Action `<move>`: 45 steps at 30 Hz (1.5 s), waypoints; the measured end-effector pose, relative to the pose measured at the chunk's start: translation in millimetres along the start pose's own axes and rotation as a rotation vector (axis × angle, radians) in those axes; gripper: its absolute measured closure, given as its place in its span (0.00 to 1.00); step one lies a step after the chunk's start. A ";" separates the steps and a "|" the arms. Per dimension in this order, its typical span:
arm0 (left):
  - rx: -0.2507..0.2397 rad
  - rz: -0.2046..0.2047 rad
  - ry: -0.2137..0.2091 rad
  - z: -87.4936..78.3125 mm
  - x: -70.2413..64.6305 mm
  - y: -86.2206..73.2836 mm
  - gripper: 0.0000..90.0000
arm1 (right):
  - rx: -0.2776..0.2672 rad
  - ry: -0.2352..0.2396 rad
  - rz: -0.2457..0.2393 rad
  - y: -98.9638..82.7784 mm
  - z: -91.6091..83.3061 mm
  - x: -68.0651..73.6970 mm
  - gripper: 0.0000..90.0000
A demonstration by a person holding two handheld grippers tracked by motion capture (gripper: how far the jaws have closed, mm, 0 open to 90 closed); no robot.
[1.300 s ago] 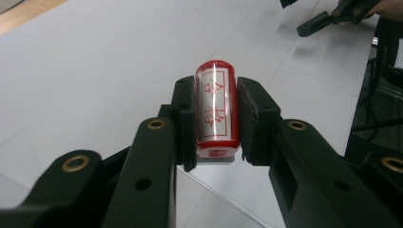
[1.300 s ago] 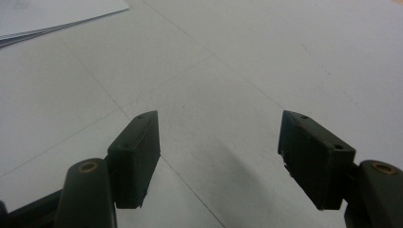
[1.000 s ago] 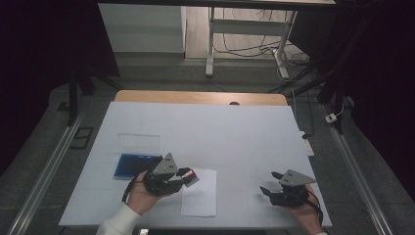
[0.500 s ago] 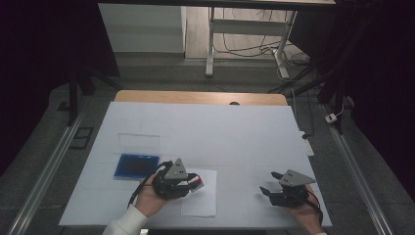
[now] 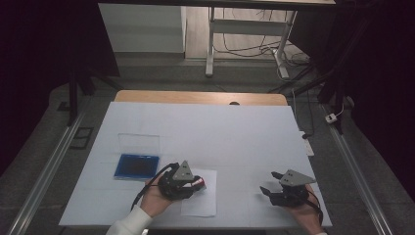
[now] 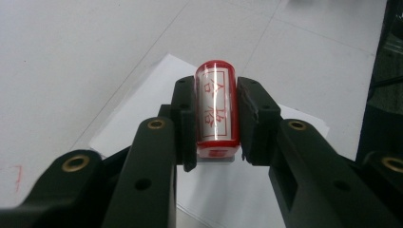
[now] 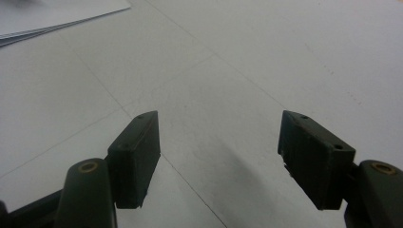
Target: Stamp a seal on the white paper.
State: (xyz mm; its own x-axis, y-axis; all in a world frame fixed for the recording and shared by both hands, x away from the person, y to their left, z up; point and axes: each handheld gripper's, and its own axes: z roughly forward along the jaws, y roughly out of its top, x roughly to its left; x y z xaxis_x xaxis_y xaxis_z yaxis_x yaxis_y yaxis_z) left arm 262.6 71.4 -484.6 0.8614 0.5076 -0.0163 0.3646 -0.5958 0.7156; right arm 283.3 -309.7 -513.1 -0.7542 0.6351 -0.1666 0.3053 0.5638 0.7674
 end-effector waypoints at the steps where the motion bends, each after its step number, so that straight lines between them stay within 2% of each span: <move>1: 0.001 -0.002 -0.002 0.8 0.0 -0.1 0.78 | 0.000 -0.001 0.000 0.0 0.0 0.0 0.33; 21: 0.053 0.011 -0.007 11.8 1.5 -0.7 0.78 | 0.003 -0.001 0.002 -0.7 0.2 -0.2 0.34; 24: 0.055 0.004 -0.001 13.4 1.5 -1.1 0.78 | 0.004 0.000 0.002 -0.8 0.2 -0.2 0.34; 36: 0.089 0.019 0.007 18.0 2.2 -2.5 0.78 | 0.010 -0.002 0.001 -1.1 0.4 -0.2 0.34; 45: 0.091 0.014 0.000 18.9 2.9 -2.8 0.78 | 0.014 -0.005 0.001 -1.3 0.7 -0.3 0.34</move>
State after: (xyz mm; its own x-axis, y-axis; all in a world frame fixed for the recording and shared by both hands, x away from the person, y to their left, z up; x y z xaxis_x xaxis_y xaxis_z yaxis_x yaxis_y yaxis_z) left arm 270.9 62.7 -499.9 0.8666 0.4989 -0.0063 0.3828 -0.6568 0.6497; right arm 283.5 -310.2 -514.4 -0.7508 0.6386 -0.1688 0.3147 0.5704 0.7587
